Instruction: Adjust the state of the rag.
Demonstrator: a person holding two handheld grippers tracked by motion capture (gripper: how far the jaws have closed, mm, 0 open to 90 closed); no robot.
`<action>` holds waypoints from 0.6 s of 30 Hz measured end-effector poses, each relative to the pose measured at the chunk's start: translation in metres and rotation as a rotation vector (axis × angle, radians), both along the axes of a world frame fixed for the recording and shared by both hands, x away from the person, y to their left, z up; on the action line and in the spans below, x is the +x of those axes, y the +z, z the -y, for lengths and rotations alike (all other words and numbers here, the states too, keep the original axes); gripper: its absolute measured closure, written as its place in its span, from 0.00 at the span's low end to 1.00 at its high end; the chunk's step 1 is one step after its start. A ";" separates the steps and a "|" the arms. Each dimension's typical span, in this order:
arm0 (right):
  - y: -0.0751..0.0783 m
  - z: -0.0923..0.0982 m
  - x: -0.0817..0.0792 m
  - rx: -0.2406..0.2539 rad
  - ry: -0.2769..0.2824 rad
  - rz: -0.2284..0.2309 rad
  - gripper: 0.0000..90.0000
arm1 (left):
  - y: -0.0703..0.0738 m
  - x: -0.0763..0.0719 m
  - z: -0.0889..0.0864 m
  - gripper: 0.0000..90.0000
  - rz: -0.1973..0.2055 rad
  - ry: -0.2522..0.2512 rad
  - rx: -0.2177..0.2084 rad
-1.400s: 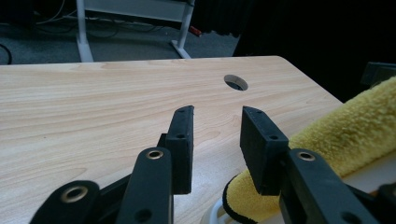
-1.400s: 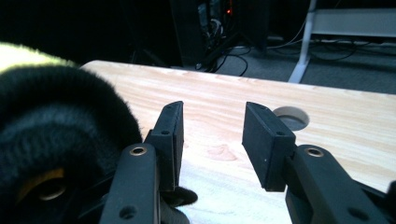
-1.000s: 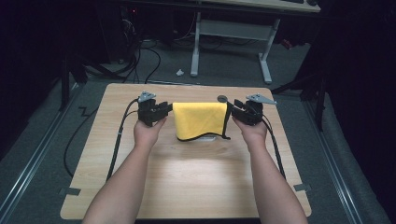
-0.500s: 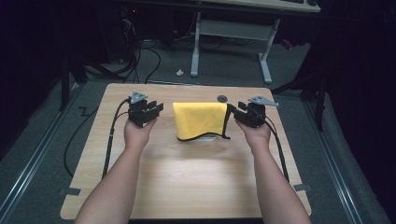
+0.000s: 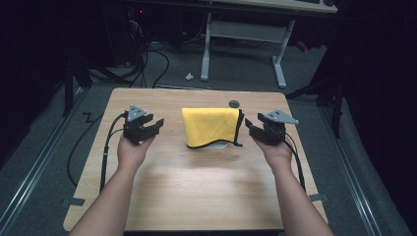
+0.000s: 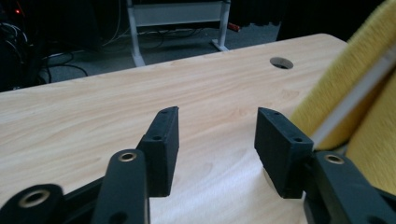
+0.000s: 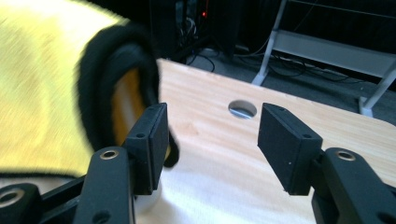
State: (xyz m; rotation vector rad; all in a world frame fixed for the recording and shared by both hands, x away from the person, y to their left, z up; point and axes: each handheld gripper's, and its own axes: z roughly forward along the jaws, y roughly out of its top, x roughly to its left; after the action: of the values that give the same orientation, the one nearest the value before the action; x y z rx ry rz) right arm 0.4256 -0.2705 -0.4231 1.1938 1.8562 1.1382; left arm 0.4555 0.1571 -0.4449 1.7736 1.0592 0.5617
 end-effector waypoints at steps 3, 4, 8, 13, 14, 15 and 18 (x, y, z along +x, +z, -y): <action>0.000 -0.002 -0.016 -0.027 0.004 0.019 0.48 | -0.003 -0.016 -0.006 0.53 0.006 -0.007 -0.025; 0.000 -0.002 -0.021 -0.031 0.015 0.014 0.47 | -0.004 -0.022 -0.008 0.52 0.004 -0.014 -0.026; -0.003 -0.004 -0.048 -0.026 0.027 0.040 0.51 | -0.012 -0.048 -0.010 0.51 0.006 -0.036 -0.016; -0.015 -0.004 -0.080 -0.026 0.032 0.033 0.52 | -0.026 -0.085 -0.006 0.50 -0.006 -0.085 -0.004; -0.019 -0.004 -0.086 -0.031 0.031 0.032 0.52 | -0.030 -0.092 -0.005 0.49 -0.012 -0.098 0.004; -0.023 -0.005 -0.092 -0.033 0.030 0.023 0.52 | -0.033 -0.099 -0.003 0.49 -0.011 -0.103 0.011; -0.039 -0.008 -0.107 -0.044 0.039 -0.001 0.50 | -0.045 -0.120 0.003 0.48 -0.027 -0.135 0.051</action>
State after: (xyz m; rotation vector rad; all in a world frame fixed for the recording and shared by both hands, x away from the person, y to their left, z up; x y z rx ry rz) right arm 0.3190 -0.2623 -0.4625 1.1382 1.9039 1.1122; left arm 0.3356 0.1539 -0.4895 1.8863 0.9429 0.4869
